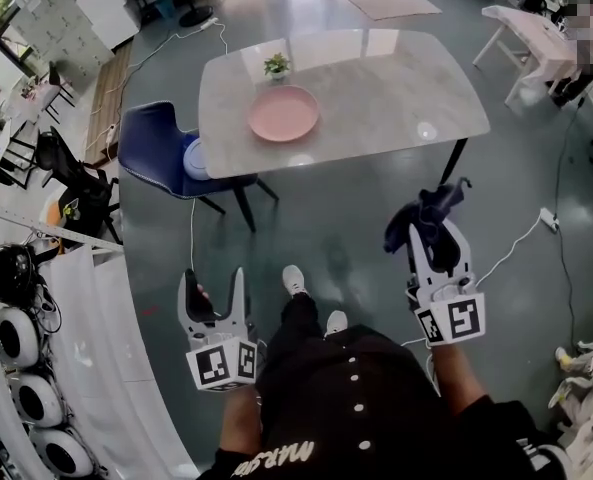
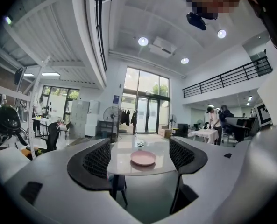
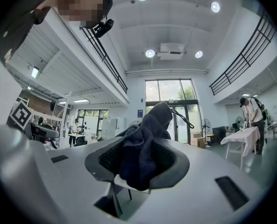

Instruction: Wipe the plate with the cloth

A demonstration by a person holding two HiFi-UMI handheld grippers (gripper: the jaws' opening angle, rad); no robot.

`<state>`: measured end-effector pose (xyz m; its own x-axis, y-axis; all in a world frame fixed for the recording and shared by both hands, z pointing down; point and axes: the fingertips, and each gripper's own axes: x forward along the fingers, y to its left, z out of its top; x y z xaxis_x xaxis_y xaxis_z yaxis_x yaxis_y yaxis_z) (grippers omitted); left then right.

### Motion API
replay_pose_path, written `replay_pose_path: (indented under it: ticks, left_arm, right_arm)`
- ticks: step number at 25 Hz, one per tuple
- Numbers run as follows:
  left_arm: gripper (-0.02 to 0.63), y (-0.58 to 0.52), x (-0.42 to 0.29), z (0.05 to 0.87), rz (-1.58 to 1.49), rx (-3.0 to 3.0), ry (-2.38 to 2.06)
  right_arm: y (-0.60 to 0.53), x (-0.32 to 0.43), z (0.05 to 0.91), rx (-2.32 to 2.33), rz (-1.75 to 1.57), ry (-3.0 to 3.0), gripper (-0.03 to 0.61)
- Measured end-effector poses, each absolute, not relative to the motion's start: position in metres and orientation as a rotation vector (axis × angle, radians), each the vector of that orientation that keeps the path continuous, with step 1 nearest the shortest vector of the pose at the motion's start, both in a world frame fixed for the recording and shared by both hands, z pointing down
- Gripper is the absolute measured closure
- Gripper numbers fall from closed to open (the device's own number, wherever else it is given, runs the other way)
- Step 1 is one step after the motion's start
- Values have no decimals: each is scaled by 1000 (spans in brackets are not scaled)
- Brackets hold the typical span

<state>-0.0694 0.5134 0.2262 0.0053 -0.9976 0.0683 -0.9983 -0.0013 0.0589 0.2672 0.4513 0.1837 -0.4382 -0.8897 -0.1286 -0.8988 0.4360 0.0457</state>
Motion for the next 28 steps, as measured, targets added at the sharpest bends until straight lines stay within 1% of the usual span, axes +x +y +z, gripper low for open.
replay_pose_path:
  ticks: [12,21,28]
  left_arm:
    - [227,426,-93,234,22,2203,-2109]
    - [227,357,-112,252,57,2181,-2072]
    - [227,305,-131,250,65,2179,-2046]
  right_arm:
    - [375,243,185,-1659,202,2570,440]
    - [308,219,207,-1658,149,2634,440]
    - [261,198,204,-1678,146,2648,440]
